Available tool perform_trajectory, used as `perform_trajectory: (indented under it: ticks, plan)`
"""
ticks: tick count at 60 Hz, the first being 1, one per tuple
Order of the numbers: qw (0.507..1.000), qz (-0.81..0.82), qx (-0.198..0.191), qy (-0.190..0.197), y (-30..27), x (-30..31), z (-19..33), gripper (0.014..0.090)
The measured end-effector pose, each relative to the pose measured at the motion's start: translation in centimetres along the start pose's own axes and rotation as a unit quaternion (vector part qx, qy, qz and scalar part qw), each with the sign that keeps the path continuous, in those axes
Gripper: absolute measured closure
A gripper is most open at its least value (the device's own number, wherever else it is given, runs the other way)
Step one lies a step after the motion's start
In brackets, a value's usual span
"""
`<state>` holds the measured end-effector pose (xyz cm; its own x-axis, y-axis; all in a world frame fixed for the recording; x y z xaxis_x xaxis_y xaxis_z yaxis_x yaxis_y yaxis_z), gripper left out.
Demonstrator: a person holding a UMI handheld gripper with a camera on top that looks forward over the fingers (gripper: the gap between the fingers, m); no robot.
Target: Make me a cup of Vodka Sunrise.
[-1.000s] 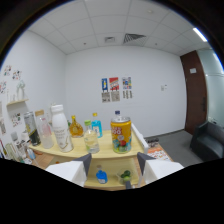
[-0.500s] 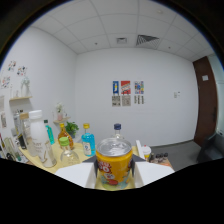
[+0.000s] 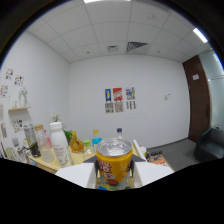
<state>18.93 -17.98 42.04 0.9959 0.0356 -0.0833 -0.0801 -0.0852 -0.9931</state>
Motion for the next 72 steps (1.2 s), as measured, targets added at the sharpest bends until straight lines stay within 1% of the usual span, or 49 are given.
perform_trajectory:
  ticks: [6,13,17,23,28,33,37,42,48,56,62,67,72]
  plan:
    - [1.000,0.009,-0.017,0.015,4.0,-1.3,-2.6,0.0532]
    - [0.997,0.037,-0.060,0.024,11.9,-2.7,-3.5,0.0532]
    - [0.994,0.043,-0.097,0.029,16.7,-3.6,-3.6,0.0533]
    - [0.991,0.041,-0.125,0.035,21.7,-4.5,-3.4,0.0530]
    - [0.990,0.001,-0.135,0.047,23.9,-4.7,-2.7,0.0531]
    - [0.985,-0.071,-0.141,0.064,24.8,-4.2,-2.1,0.0531]
    - [0.978,-0.138,-0.139,0.078,24.7,-3.9,-1.6,0.0532]
    - [0.958,-0.243,-0.128,0.086,24.1,-3.9,-1.0,0.0533]
    - [0.917,-0.371,-0.117,0.089,23.4,-4.2,-0.6,0.0534]
    - [0.841,-0.525,-0.098,0.079,22.6,-5.4,-0.5,0.0537]
    - [0.760,-0.638,-0.088,0.080,22.3,-5.9,-0.3,0.0536]
    - [0.690,-0.715,-0.086,0.072,22.5,-6.6,0.0,0.0537]
    - [0.619,-0.779,-0.071,0.064,22.6,-7.4,0.2,0.0536]
